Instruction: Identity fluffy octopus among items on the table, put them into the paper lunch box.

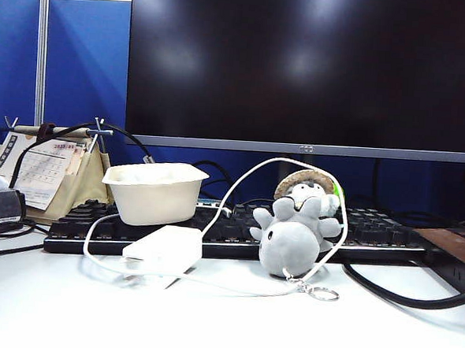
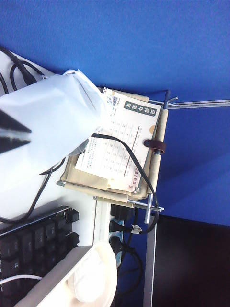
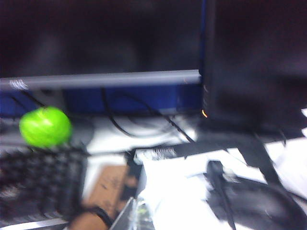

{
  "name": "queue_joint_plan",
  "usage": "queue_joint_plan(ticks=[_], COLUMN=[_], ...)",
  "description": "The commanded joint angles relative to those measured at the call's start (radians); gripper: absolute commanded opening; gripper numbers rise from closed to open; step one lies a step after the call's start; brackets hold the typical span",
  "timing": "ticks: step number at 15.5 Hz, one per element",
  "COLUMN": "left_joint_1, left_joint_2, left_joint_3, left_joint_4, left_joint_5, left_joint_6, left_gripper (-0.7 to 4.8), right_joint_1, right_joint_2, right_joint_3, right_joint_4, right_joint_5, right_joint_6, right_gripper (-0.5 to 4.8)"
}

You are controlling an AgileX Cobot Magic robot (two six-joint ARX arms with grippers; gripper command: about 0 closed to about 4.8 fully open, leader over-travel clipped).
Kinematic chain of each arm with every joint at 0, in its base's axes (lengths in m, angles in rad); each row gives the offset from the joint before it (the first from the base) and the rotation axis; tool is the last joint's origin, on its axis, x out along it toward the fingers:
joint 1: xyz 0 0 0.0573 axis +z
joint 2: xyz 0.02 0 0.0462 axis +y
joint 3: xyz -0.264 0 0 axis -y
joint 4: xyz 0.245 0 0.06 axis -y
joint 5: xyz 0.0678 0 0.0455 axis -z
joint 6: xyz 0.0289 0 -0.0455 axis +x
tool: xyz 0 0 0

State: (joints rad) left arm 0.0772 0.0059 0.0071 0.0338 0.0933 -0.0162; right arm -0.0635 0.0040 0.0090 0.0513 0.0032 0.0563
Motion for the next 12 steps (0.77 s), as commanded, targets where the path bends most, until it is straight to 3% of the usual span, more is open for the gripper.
queue_joint_plan(ticks=[1, 5, 8, 12], left_joint_1=[0.001, 0.001, 0.001, 0.000], left_joint_2=[-0.003, -0.003, -0.003, -0.003], left_joint_3=[0.000, 0.002, 0.022, 0.200], left_joint_4=[0.022, 0.035, 0.045, -0.010], left_joint_5=[0.000, 0.000, 0.024, 0.085], left_joint_6=[-0.030, -0.056, -0.173, -0.183], left_gripper=[-0.05, -0.05, -0.05, -0.05], right_joint_1=[0.000, 0.000, 0.001, 0.001], right_joint_2=[-0.002, -0.002, -0.002, -0.002], right_joint_3=[-0.002, 0.000, 0.019, 0.232], right_joint_4=[0.068, 0.088, 0.113, 0.047], right_joint_5=[-0.092, -0.096, -0.137, -0.171], right_joint_6=[0.005, 0.063, 0.135, 0.135], right_gripper=[-0.06, -0.06, -0.06, -0.06])
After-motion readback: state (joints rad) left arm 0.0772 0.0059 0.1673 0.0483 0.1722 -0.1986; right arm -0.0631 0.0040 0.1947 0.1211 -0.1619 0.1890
